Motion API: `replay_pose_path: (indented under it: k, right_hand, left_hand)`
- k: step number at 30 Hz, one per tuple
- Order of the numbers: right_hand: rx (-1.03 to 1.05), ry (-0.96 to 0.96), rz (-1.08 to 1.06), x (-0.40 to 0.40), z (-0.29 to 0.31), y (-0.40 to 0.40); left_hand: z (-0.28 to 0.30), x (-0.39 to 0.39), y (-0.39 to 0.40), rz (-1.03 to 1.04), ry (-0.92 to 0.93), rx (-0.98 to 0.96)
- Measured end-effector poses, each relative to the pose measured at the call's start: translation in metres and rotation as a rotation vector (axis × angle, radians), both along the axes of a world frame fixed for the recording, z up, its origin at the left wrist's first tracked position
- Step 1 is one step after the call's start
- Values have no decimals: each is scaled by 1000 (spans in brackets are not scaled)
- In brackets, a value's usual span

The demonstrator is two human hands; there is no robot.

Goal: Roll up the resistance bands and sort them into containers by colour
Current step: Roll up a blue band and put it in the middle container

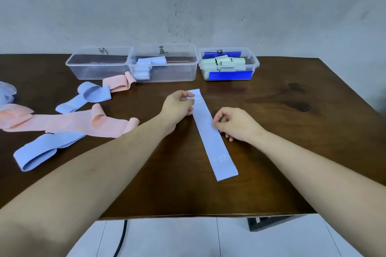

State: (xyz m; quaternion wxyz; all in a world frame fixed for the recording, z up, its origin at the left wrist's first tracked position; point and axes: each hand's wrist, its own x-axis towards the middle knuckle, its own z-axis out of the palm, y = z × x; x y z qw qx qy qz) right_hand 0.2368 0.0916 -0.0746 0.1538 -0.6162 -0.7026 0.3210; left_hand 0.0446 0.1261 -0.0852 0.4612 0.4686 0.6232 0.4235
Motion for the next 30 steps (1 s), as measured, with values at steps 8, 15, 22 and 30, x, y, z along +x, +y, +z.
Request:
replay_pose_path:
  k: [8, 15, 22, 30]
  right_hand:
    - [106, 117, 235, 32, -1, -38]
    - [271, 121, 487, 67, -25, -71]
    - [402, -4, 584, 77, -38, -82]
    - [466, 24, 578, 74, -41, -91]
  left_hand:
    - [-5, 15, -71, -176, 287, 146]
    - [-21, 37, -137, -247, 382, 263]
    - [-24, 42, -178, -375, 595, 405]
    - [-28, 54, -190, -259, 821, 560]
